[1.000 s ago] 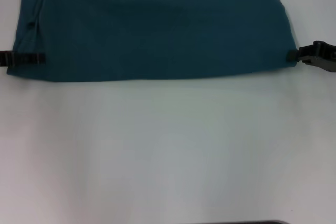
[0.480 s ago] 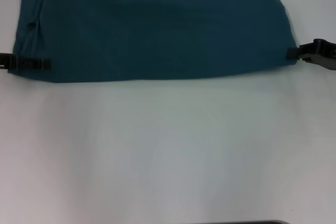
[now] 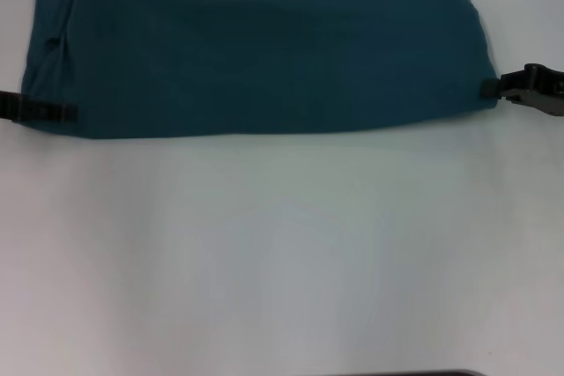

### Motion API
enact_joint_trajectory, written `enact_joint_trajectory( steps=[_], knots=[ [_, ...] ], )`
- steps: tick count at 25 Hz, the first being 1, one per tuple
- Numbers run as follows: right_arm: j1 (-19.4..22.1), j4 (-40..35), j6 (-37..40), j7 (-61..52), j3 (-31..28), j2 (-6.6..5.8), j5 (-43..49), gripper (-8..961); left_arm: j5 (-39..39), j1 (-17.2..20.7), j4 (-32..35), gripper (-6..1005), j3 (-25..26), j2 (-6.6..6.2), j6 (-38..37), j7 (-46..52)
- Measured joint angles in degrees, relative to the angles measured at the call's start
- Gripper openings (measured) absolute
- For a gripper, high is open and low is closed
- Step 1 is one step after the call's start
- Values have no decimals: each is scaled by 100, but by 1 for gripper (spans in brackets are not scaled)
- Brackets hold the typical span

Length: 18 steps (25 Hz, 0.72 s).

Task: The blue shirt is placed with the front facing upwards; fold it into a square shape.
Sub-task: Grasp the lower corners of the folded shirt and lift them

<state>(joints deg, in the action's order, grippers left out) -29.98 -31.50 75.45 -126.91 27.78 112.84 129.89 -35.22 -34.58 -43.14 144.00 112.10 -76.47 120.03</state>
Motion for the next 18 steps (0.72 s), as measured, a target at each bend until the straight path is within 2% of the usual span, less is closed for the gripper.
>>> enact_joint_trajectory(
  steps=[10, 18],
  knots=[
    [-9, -12, -2, -4, 0, 0, -13, 13, 145, -19, -13, 794, 12, -6, 129, 66],
    [-7, -15, -5, -7, 0, 0, -15, 13, 147, 21, -12, 586, 13, -6, 240, 117]
  ],
)
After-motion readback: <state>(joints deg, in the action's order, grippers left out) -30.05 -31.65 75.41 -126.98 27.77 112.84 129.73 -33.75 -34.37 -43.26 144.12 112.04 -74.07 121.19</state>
